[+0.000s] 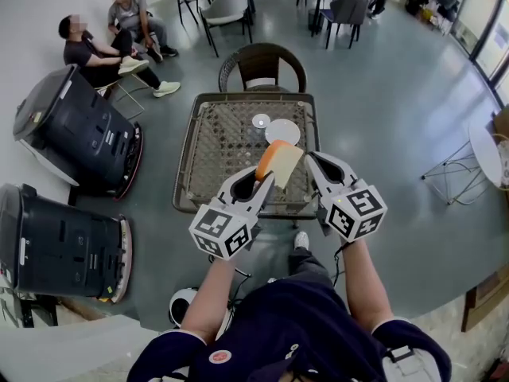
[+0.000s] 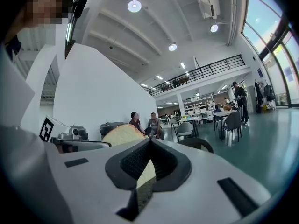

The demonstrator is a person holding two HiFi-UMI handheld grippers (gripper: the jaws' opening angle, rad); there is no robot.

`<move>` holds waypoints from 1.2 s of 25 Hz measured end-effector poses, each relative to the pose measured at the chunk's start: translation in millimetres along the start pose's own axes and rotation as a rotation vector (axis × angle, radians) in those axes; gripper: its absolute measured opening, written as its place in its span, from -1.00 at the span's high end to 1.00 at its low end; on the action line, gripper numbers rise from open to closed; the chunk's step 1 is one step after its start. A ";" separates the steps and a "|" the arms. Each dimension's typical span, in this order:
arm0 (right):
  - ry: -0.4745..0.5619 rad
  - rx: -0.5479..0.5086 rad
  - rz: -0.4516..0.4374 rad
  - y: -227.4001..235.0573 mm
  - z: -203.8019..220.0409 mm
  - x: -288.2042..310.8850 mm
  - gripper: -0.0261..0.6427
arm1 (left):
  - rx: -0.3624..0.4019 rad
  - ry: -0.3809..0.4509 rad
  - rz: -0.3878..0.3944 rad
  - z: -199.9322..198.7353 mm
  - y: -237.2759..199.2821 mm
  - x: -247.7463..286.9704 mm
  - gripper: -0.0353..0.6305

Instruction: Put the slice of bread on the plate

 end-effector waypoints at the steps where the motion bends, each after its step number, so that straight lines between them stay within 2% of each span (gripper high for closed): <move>1: -0.001 0.002 -0.004 6.1 -1.2 5.0 0.90 | -0.001 -0.003 -0.005 -0.9 -3.7 6.0 0.61; 20: -0.021 0.034 -0.131 143.1 -16.1 93.9 0.90 | -0.019 -0.020 -0.138 -11.9 -57.6 134.5 0.61; 30: -0.002 0.028 -0.189 171.8 -23.7 117.4 0.90 | 0.003 -0.022 -0.182 -18.5 -68.1 170.5 0.61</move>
Point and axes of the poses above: the fingertips, and each gripper's own axes: x forward along the fingers, y to its right, z out of its underside, the point moved 5 cm from there along -x, backward along the fingers, and after that the axes turned 2 degrees about -x, right-handed, at the moved point
